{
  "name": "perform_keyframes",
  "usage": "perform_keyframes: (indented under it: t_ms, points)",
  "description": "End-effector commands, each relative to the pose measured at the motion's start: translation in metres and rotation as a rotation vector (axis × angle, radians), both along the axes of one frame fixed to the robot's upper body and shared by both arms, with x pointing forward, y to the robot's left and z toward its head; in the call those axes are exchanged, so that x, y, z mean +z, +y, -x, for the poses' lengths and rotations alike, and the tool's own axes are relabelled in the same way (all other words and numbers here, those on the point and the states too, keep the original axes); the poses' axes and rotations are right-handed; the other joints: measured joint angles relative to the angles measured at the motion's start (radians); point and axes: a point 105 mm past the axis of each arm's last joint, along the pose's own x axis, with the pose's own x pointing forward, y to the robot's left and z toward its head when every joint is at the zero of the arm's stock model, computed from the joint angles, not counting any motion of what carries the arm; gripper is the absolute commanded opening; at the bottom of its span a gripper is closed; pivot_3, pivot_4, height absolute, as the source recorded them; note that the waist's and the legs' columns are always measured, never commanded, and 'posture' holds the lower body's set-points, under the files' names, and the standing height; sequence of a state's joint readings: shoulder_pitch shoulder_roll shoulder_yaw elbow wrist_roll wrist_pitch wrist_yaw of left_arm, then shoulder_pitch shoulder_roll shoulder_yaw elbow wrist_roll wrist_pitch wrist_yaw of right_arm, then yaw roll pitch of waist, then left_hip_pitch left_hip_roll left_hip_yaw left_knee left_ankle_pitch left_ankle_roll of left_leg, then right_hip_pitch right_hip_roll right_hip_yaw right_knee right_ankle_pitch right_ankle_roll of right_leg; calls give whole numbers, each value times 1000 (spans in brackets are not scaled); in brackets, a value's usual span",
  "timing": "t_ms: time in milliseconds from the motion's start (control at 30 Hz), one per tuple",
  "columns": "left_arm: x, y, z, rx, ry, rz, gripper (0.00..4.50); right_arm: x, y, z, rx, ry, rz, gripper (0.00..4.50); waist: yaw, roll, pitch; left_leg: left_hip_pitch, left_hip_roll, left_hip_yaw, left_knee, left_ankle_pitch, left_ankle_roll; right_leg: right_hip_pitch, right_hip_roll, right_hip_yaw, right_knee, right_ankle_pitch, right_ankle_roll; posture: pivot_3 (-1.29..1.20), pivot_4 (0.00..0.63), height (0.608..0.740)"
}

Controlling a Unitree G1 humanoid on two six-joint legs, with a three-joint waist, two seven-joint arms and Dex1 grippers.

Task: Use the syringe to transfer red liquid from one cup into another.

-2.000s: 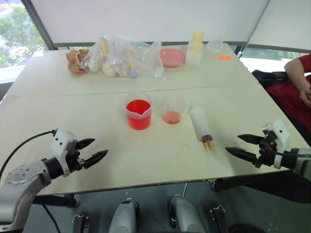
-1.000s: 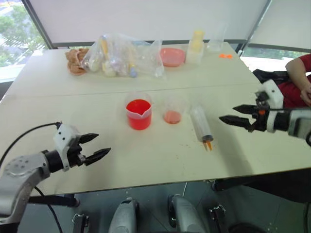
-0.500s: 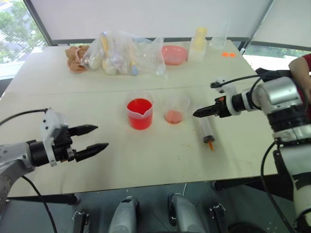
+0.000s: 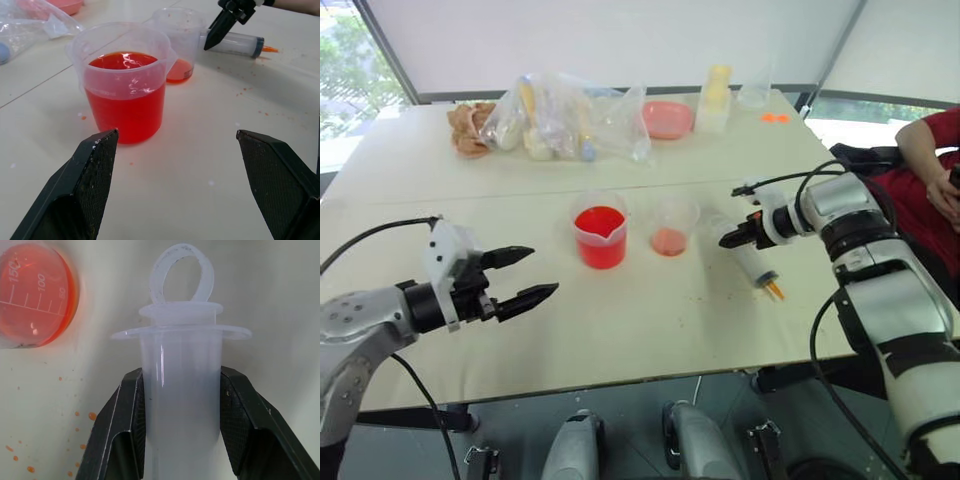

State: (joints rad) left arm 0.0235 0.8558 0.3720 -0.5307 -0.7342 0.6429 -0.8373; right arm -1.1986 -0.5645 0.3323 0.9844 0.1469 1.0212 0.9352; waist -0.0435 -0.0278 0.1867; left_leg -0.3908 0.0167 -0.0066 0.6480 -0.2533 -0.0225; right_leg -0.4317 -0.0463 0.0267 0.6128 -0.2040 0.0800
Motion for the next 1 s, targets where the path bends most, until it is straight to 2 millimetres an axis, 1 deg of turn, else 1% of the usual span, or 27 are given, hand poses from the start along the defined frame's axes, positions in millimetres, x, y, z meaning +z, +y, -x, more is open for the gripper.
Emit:
perform_keyframes:
  t_ms: [33,67,133,167,233,267,333,367,400,433,467,567,600,633,700,733,767,833,867,933,1000]
  points:
    - [10,-2,-2,2,-55,2,3971,-11,-4,7,-36,62,-1,1414,0,0,0,0,0,0,0,0,0,0,0,0,0,0,0,0,150,740]
    - [11,-1,-3,7,-57,4,3971,-8,-3,7,-33,58,-10,1414,1,0,0,0,0,0,0,0,0,0,0,0,0,0,0,0,150,740]
    - [14,8,-7,43,-61,33,3971,34,4,-7,-8,-90,-100,1414,1,1,1,0,0,0,0,0,0,0,0,0,0,0,0,0,150,740]
    - [15,11,-8,55,-61,42,3971,49,6,-11,0,-144,-132,1414,1,2,1,-1,0,0,0,0,0,-1,0,0,0,0,0,0,150,740]
    - [18,21,-10,79,-50,59,3971,88,10,-19,14,-284,-183,1414,-1,6,4,-2,0,0,0,0,0,-2,0,0,0,0,1,0,150,740]
    - [19,27,-12,92,-40,69,3971,120,19,-20,31,-370,-258,1414,-2,7,5,-3,0,0,0,0,0,-3,0,0,0,0,1,0,150,740]
    - [21,35,-14,105,-32,78,3971,163,33,-18,67,-494,-370,1414,-4,10,7,-6,0,2,-1,0,0,-9,0,1,3,0,1,0,150,740]
    - [22,38,-17,108,-34,76,3971,183,42,-16,93,-565,-426,1414,-4,10,7,-9,0,2,0,0,0,-12,0,1,5,2,4,0,150,740]
    - [25,42,-22,116,-44,82,3971,206,57,-12,127,-669,-500,1414,-2,10,7,-10,0,1,-1,0,0,-14,1,1,6,2,5,0,150,740]
    - [28,45,-26,124,-53,89,3971,226,70,-7,150,-759,-569,1414,-2,10,7,-10,1,0,-2,0,0,-14,2,0,6,2,5,0,150,740]
    - [31,48,-30,130,-61,95,3971,239,81,-3,160,-821,-627,1414,-2,9,6,-10,2,-1,-2,0,0,-14,3,-1,6,2,5,0,150,740]
    - [35,55,-42,140,-74,97,3971,269,110,9,167,-1013,-760,1414,-2,9,6,-10,3,-2,-3,0,0,-13,4,-1,6,2,5,0,150,740]
    - [36,57,-44,142,-75,96,3971,275,116,12,162,-1051,-796,1414,-1,9,6,-11,3,-2,-2,0,0,-13,4,-1,6,3,5,0,150,740]
    - [37,58,-48,143,-80,95,3971,281,128,20,199,-1102,-861,1414,-1,9,6,-11,3,-2,-2,0,0,-14,3,-1,6,3,5,0,150,740]
    - [41,57,-54,141,-96,105,3971,282,149,32,235,-1200,-954,1414,3,9,6,-13,2,-2,-2,0,0,-14,2,-2,5,3,5,0,150,740]
    - [42,57,-55,140,-100,109,3971,282,155,36,240,-1234,-982,1414,3,9,6,-14,1,-3,-1,0,0,-14,1,-2,4,3,5,0,150,740]
    - [43,55,-56,133,-104,107,3971,273,165,38,258,-1252,-986,1414,3,8,6,-15,1,-3,-1,0,0,-14,0,-2,4,3,5,0,150,740]
    - [47,54,-57,127,-122,104,3971,247,186,42,319,-1272,-930,1414,1,7,5,-16,0,-3,-1,0,0,-14,-1,-2,4,4,7,0,150,740]
    - [49,54,-58,128,-130,104,3971,238,193,44,342,-1284,-906,1414,0,7,5,-16,0,-3,-1,0,0,-14,-2,-2,4,5,8,0,150,740]
    - [58,54,-59,133,-160,119,3971,210,207,46,401,-1280,-840,1414,1,7,5,-16,-1,-3,-1,0,0,-14,-2,-2,3,5,8,0,150,740]
    - [68,50,-60,124,-188,146,3971,185,217,48,448,-1278,-781,1414,1,7,5,-16,-1,-3,-1,0,0,-14,-3,-2,3,5,8,0,150,740]
